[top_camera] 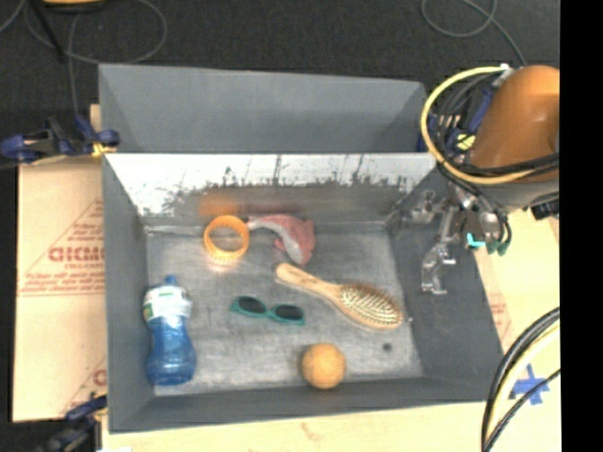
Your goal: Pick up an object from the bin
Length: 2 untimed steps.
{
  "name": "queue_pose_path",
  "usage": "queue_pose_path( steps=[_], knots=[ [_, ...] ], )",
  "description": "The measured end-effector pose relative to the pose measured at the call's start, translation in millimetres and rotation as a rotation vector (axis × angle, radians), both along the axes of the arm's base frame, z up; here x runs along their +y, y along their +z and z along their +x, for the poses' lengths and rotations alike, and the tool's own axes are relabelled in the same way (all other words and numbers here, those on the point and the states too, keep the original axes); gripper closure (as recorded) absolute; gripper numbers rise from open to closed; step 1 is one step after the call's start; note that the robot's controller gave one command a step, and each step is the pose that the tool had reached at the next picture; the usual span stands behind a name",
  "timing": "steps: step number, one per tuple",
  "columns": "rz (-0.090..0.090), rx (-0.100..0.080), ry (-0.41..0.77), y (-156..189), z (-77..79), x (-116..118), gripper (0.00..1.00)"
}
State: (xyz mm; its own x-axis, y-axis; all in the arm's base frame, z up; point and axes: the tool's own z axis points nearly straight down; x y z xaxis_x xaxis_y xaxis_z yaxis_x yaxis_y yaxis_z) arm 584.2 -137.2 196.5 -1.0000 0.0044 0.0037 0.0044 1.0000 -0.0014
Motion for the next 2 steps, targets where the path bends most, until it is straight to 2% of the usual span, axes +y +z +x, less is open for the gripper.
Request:
queue_pose_path(
  steps=[1,2],
  knots=[
    [-0.002,-0.008,0.003,4.8,1.7,0.3,0.0],
    [-0.002,-0.013,0.079,-34.6,1.6,4.5,0.0]
  ],
)
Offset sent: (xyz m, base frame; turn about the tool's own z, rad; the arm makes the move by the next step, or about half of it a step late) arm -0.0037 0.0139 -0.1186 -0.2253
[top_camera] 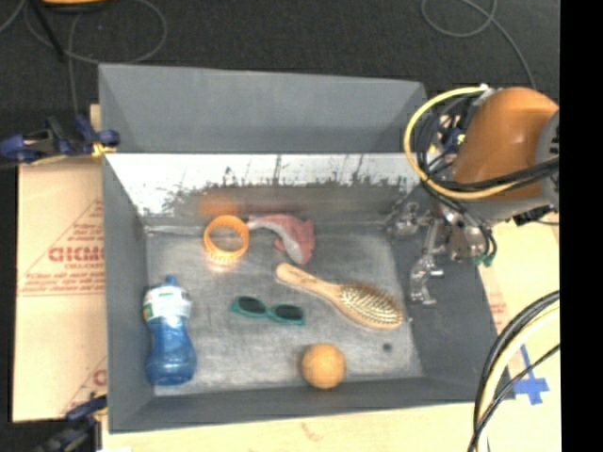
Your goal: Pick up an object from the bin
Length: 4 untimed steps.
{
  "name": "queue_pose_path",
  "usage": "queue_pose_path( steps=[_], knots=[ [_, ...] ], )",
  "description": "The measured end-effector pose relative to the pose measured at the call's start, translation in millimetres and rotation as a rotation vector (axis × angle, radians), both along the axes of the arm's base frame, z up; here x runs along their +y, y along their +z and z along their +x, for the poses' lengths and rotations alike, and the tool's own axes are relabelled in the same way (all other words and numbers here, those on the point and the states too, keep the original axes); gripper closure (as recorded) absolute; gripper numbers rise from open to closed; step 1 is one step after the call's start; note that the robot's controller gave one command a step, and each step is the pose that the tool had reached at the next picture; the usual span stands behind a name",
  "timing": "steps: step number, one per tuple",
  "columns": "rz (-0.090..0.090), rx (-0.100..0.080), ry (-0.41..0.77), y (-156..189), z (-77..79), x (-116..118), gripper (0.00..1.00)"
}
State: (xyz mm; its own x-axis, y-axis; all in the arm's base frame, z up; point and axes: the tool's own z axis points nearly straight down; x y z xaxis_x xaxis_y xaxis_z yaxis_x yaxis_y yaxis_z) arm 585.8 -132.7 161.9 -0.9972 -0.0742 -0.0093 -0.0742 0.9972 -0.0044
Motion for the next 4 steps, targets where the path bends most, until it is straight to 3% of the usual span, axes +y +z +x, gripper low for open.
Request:
queue_pose_path(
  steps=[1,2,3,4],
  knots=[
    [0.004,0.0,-0.03,-66.8,0.2,10.3,0.0],
    [-0.004,-0.01,0.129,-85.3,0.5,41.4,1.0],
    [-0.004,-0.01,0.129,-85.3,0.5,41.4,1.0],
    [0.002,0.012,0.138,-39.7,-0.2,38.8,1.0]
  ],
)
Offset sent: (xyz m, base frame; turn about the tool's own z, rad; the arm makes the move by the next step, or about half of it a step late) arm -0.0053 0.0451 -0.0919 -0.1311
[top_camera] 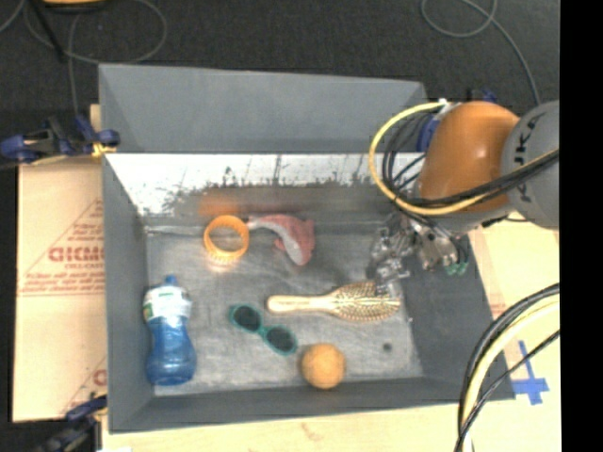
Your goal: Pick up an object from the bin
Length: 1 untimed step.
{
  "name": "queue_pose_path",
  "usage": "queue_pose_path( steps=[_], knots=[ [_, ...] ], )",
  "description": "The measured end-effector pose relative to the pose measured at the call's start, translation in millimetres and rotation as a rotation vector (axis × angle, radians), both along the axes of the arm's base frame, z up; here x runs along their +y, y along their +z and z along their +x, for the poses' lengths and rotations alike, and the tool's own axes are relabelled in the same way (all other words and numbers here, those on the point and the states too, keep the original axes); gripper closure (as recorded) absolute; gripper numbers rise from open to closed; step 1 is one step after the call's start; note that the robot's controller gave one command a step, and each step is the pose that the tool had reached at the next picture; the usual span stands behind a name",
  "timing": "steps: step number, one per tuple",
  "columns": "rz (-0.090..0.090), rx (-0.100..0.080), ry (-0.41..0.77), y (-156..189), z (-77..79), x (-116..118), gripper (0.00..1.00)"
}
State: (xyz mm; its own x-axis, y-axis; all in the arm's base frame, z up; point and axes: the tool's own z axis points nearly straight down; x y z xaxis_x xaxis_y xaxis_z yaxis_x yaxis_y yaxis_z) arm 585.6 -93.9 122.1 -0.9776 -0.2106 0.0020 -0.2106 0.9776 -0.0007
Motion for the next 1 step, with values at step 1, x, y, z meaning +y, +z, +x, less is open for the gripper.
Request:
queue_pose_path(
  steps=[1],
  knots=[
    [-0.001,-0.004,0.017,69.8,10.7,-1.4,1.0]
  ],
)
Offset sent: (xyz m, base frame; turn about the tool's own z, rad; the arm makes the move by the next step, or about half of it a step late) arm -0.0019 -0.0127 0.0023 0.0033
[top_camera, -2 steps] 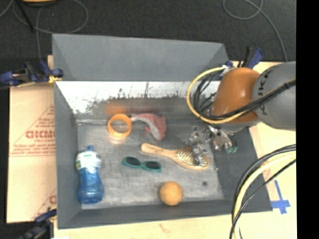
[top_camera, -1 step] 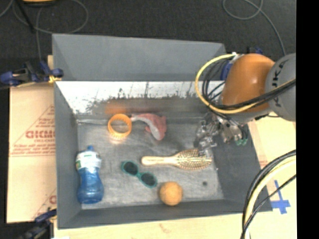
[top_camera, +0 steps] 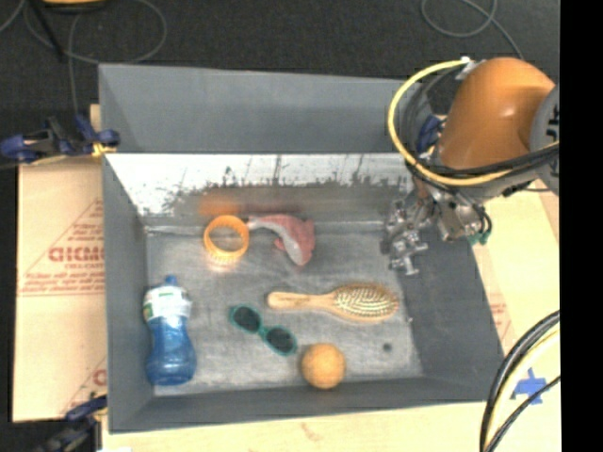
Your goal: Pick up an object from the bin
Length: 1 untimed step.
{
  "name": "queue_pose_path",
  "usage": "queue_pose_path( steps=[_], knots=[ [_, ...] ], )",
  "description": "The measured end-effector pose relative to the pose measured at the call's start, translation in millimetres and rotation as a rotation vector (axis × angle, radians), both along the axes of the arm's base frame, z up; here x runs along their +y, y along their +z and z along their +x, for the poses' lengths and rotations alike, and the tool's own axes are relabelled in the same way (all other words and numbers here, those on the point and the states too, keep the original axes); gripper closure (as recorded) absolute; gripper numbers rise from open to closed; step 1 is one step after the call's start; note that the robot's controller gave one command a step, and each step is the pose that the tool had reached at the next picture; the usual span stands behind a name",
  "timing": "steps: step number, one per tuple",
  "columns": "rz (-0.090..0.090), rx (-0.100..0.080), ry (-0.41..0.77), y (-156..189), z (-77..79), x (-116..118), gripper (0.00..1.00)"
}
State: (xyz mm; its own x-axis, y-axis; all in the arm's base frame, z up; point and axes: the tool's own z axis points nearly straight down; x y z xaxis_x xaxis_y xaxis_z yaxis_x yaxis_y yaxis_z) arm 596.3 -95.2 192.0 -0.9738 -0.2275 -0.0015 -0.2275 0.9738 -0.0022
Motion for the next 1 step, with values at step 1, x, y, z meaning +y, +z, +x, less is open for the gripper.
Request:
queue_pose_path(
  steps=[1],
  knots=[
    [0.005,0.004,-0.02,-71.1,-13.2,-10.7,0.0]
  ],
)
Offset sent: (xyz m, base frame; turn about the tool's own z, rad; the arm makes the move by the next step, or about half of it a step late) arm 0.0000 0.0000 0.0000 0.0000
